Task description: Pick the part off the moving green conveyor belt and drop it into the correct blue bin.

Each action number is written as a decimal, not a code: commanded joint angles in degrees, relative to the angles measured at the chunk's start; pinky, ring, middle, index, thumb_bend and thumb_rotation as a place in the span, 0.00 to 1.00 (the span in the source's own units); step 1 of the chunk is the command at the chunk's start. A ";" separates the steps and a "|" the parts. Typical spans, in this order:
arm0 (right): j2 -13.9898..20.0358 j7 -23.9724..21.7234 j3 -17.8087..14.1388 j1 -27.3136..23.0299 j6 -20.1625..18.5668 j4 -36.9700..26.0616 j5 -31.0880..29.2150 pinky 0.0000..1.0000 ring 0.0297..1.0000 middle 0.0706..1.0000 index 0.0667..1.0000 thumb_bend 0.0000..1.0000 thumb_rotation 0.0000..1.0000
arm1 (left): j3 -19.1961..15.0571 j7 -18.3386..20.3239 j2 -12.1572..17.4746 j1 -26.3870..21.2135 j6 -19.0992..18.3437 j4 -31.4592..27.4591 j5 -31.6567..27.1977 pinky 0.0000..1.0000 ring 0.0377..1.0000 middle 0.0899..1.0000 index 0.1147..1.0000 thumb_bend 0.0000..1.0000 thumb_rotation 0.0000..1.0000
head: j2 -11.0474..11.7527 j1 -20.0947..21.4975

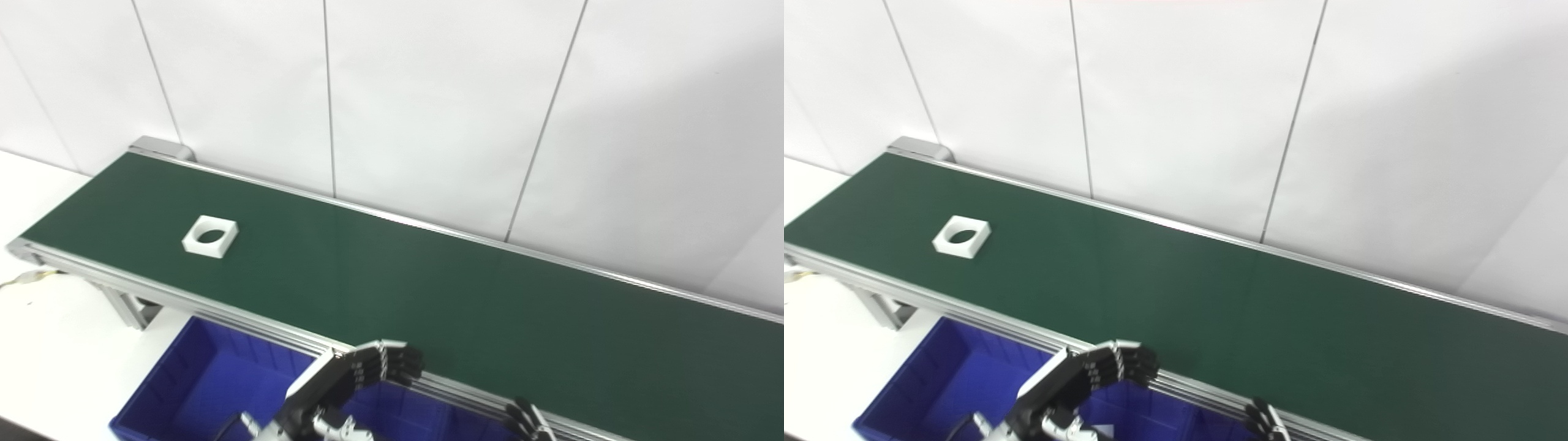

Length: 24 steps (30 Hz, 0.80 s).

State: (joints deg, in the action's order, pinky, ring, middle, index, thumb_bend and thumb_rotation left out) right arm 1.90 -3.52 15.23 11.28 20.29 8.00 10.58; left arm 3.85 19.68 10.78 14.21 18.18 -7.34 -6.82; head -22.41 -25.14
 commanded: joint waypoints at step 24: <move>0.96 -1.79 -0.61 -1.76 2.50 -0.97 -2.77 0.84 0.87 0.89 0.95 0.54 0.53 | -10.68 -11.80 9.51 -16.59 -16.83 -8.87 29.28 0.78 0.85 0.86 0.86 0.84 0.09 | -1.26 -2.73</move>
State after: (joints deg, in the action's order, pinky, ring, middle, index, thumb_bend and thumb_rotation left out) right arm 2.97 -4.92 14.71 10.23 20.36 8.24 8.33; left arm -6.28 9.61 18.51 0.08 1.54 -15.05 20.82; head -23.64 -27.95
